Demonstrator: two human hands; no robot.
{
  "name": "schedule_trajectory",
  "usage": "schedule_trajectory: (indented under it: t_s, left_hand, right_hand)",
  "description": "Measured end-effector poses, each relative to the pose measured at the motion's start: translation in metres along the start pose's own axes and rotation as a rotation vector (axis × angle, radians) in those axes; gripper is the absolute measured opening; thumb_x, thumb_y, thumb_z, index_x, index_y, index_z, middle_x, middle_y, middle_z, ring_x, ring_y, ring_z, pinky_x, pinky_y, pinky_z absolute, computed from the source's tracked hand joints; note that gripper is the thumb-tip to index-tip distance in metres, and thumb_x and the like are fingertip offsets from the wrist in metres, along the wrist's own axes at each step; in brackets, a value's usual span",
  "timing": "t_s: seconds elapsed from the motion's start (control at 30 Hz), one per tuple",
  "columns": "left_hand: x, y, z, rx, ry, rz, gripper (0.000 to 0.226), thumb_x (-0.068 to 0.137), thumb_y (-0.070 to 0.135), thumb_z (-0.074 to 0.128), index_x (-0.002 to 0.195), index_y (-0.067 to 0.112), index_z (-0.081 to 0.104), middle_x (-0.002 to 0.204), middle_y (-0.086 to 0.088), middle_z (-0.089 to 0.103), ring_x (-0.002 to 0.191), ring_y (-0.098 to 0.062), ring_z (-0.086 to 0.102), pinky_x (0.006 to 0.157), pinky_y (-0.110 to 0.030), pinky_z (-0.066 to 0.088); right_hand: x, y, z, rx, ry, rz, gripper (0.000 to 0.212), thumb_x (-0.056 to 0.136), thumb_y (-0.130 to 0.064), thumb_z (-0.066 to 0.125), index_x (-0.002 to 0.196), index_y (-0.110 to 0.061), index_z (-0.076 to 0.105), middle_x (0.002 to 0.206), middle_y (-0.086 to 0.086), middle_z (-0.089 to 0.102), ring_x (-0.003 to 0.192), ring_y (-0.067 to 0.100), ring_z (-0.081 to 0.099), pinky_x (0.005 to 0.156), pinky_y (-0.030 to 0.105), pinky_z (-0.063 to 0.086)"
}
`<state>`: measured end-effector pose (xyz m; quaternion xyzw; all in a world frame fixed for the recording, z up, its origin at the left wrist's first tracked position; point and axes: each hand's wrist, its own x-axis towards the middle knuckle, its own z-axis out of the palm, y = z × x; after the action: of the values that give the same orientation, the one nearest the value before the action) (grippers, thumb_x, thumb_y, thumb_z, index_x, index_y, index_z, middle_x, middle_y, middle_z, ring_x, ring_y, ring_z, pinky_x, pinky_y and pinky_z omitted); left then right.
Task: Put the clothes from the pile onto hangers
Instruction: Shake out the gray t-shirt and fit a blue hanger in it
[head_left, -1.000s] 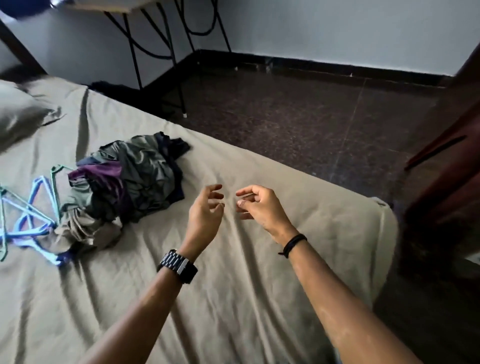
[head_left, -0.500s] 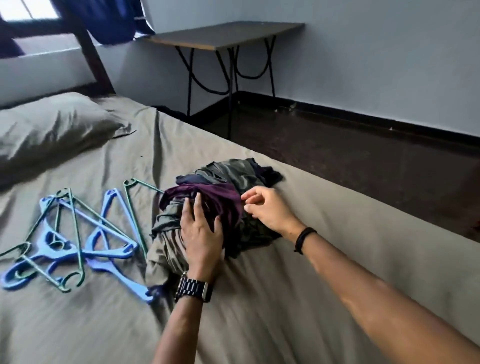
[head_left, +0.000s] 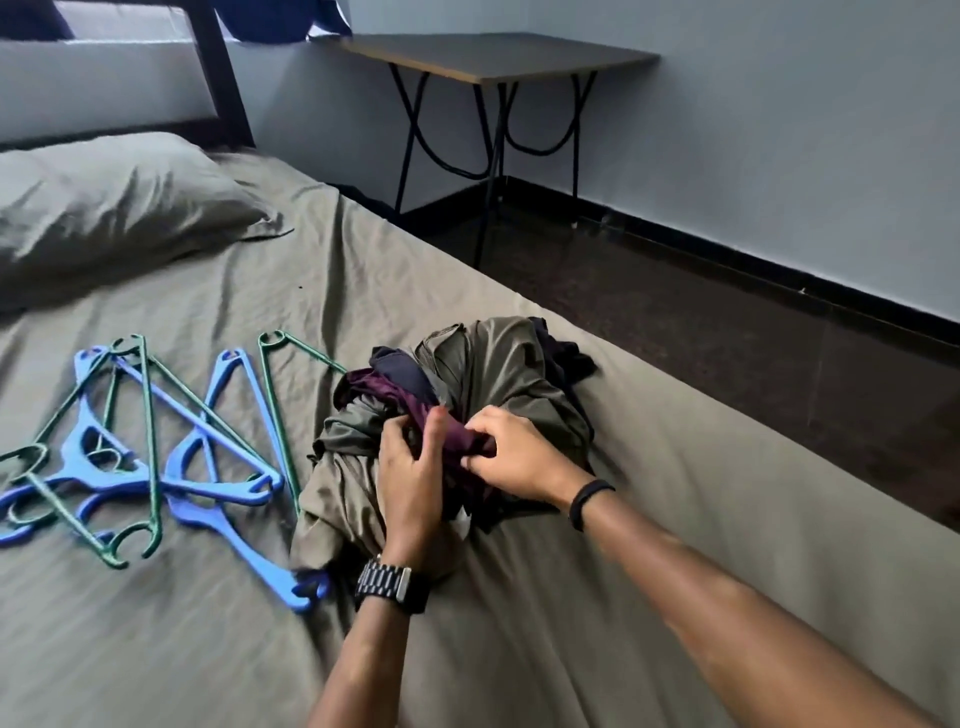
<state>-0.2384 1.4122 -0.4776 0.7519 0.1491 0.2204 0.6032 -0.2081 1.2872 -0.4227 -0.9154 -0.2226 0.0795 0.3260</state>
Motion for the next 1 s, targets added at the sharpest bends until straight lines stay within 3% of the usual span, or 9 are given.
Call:
schedule_trajectory:
  t_s: [0.1, 0.23, 0.33, 0.4, 0.5, 0.6, 0.8, 0.9, 1.0]
  left_hand:
    - [0.003, -0.008, 0.001, 0.049, 0.039, 0.007, 0.013, 0.089, 0.022, 0.064, 0.088, 0.014, 0.054, 0.088, -0.005, 0.062, 0.088, -0.025, 0.058, 0.073, -0.028, 0.037]
    - [-0.005, -0.027, -0.002, -0.112, 0.060, -0.029, 0.005, 0.094, 0.008, 0.055, 0.092, 0.012, 0.058, 0.085, 0.000, 0.062, 0.083, -0.017, 0.056, 0.082, -0.042, 0.046]
    - [-0.010, -0.028, 0.001, -0.082, 0.105, 0.029, 0.009, 0.094, 0.004, 0.053, 0.098, 0.012, 0.052, 0.090, -0.002, 0.059, 0.086, -0.017, 0.055, 0.087, -0.041, 0.045]
    - [-0.014, -0.028, 0.006, -0.056, 0.120, 0.103, 0.022, 0.094, 0.000, 0.050, 0.114, 0.011, 0.049, 0.106, -0.002, 0.057, 0.100, -0.015, 0.055, 0.093, -0.023, 0.043]
    - [-0.017, -0.037, 0.014, 0.099, 0.080, 0.261, 0.041, 0.095, -0.001, 0.040, 0.134, 0.004, 0.046, 0.130, 0.000, 0.050, 0.121, -0.002, 0.043, 0.104, -0.009, 0.029]
    - [-0.015, -0.046, 0.018, 0.204, 0.037, 0.248, 0.055, 0.085, -0.005, 0.036, 0.138, 0.006, 0.046, 0.134, -0.012, 0.050, 0.126, -0.010, 0.038, 0.109, -0.013, 0.021]
    - [-0.015, -0.039, 0.020, 0.300, -0.059, 0.215, 0.061, 0.085, 0.032, 0.028, 0.131, 0.002, 0.054, 0.133, -0.024, 0.050, 0.125, -0.034, 0.041, 0.109, -0.025, 0.019]
    - [-0.015, -0.015, 0.020, 0.398, -0.107, 0.153, 0.066, 0.083, 0.040, 0.026, 0.124, 0.000, 0.058, 0.127, -0.026, 0.050, 0.119, -0.040, 0.043, 0.105, -0.035, 0.025]
    - [-0.027, 0.028, 0.031, 0.444, -0.011, 0.014, 0.044, 0.087, 0.026, 0.050, 0.120, -0.003, 0.055, 0.130, -0.029, 0.041, 0.120, -0.045, 0.039, 0.105, -0.043, 0.028]
  right_hand:
    - [-0.015, 0.001, -0.007, 0.173, -0.085, 0.095, 0.010, 0.082, -0.015, 0.067, 0.085, -0.007, 0.072, 0.085, 0.002, 0.066, 0.077, 0.007, 0.057, 0.075, 0.021, 0.043]
    - [-0.007, 0.001, -0.018, 0.109, 0.312, 0.112, 0.018, 0.082, -0.013, 0.064, 0.100, -0.011, 0.068, 0.107, 0.006, 0.062, 0.087, 0.014, 0.058, 0.087, 0.028, 0.046]
    - [0.012, -0.012, -0.008, 0.020, 0.116, 0.027, 0.056, 0.090, -0.013, 0.057, 0.142, -0.024, 0.041, 0.148, 0.009, 0.030, 0.132, 0.023, 0.040, 0.111, 0.029, 0.030]
    - [0.024, -0.014, 0.006, -0.081, -0.003, 0.080, 0.063, 0.091, -0.006, 0.050, 0.148, -0.027, 0.031, 0.144, 0.015, 0.035, 0.132, 0.030, 0.039, 0.110, 0.035, 0.032]
    - [0.023, -0.006, 0.009, -0.155, 0.113, 0.099, 0.034, 0.083, 0.004, 0.044, 0.114, -0.003, 0.058, 0.115, 0.022, 0.059, 0.112, 0.036, 0.054, 0.091, 0.037, 0.044]
    - [0.002, 0.009, -0.002, -0.133, 0.174, 0.089, 0.007, 0.082, -0.005, 0.051, 0.081, 0.000, 0.056, 0.092, 0.024, 0.064, 0.096, 0.038, 0.057, 0.075, 0.034, 0.039]
    - [-0.058, 0.019, -0.041, -0.187, 0.333, 0.037, 0.053, 0.085, -0.040, 0.066, 0.053, -0.020, 0.029, 0.061, -0.003, 0.039, 0.066, 0.019, 0.044, 0.063, 0.029, 0.027]
    - [-0.095, 0.019, -0.073, -0.249, 0.449, 0.028, 0.040, 0.083, -0.022, 0.068, 0.055, -0.017, 0.039, 0.064, 0.005, 0.047, 0.067, 0.027, 0.053, 0.063, 0.033, 0.033]
    - [-0.129, 0.021, -0.105, -0.264, 0.573, -0.007, 0.031, 0.076, -0.004, 0.064, 0.058, -0.019, 0.042, 0.061, 0.003, 0.045, 0.062, 0.030, 0.054, 0.058, 0.030, 0.029]
